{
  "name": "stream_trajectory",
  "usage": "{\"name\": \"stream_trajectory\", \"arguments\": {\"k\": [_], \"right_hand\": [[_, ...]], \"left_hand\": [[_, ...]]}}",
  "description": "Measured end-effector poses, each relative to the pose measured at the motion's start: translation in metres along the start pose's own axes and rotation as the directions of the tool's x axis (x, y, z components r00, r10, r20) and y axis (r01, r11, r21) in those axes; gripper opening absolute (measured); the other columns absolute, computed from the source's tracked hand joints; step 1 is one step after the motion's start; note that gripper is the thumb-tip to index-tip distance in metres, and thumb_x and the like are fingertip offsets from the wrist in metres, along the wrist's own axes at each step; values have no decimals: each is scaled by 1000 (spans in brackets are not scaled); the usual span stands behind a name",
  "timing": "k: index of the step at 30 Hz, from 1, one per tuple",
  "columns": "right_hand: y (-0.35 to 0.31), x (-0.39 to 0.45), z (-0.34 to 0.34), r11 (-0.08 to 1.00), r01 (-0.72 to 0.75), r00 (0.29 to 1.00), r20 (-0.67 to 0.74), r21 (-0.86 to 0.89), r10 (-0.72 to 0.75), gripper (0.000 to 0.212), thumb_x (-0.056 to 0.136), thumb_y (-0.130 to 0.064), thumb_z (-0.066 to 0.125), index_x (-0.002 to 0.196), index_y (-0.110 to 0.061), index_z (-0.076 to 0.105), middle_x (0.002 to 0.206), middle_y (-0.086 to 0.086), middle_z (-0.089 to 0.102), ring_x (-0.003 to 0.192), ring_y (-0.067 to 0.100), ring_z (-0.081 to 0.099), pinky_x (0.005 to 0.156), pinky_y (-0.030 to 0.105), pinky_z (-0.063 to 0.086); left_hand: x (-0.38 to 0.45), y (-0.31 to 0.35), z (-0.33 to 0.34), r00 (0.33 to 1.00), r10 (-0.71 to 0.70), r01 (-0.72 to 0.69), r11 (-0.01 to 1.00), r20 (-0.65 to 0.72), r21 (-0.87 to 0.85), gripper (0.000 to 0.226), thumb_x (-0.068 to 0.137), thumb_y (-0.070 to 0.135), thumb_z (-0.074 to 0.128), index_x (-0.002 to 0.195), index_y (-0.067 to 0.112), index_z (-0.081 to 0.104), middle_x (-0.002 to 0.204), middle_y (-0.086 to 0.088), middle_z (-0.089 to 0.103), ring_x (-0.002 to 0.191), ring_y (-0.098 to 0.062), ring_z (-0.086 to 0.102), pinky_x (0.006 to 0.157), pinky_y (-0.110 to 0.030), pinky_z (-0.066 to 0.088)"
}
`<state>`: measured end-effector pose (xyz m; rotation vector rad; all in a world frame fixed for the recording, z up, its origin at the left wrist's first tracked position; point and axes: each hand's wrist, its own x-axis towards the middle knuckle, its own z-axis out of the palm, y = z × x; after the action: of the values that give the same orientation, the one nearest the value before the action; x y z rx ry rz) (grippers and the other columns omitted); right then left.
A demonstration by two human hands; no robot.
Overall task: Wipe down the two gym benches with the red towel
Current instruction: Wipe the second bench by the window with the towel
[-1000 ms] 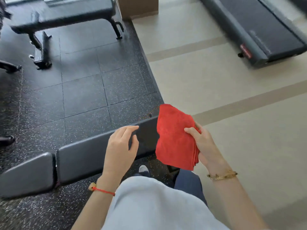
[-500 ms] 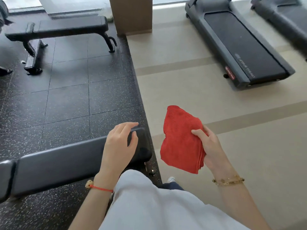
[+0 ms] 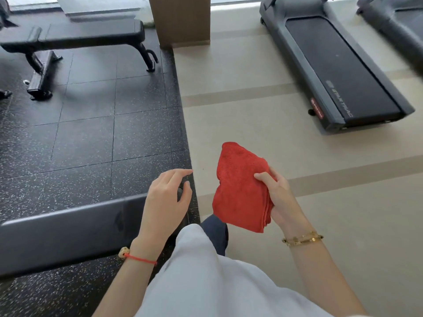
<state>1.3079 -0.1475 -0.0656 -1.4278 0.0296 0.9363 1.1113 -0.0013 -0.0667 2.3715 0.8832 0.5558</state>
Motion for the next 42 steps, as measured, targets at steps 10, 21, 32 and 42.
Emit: {"name": "stream_trajectory", "arguments": {"k": [10,21,32,42], "right_hand": [[-73,156,55,999,12,994,109,-50,-6,24,90,-9,60,112,-15,67,96,6,74,83,19,71,68,29,57],[-184,328,194,996,29,978,207,-80,-12,28,90,-8,59,116,-13,65,99,8,72,84,20,69,70,30,56],[-239,507,335,983,17,948,315,-184,42,32,91,-4,56,121,-8,63,97,7,69,85,20,63,79,32,53],[-331,677,533,966,79,845,531,-247,66,28,89,-9,59,115,-14,67,102,9,70,86,21,67,81,38,56]], "left_hand": [[151,-37,24,989,-90,93,996,-120,19,27,93,9,59,118,16,66,114,4,67,110,-17,60,97,-42,48],[353,-103,-5,963,-132,148,988,-235,52,27,93,11,58,119,17,65,114,4,67,108,-15,59,97,-40,50],[524,-200,-21,914,-272,305,950,-301,67,26,94,12,58,119,16,65,116,0,68,108,-19,60,98,-39,49],[726,-295,-94,843,-309,387,917,-440,100,27,93,11,59,118,15,66,114,1,67,108,-19,60,98,-41,48]]}}
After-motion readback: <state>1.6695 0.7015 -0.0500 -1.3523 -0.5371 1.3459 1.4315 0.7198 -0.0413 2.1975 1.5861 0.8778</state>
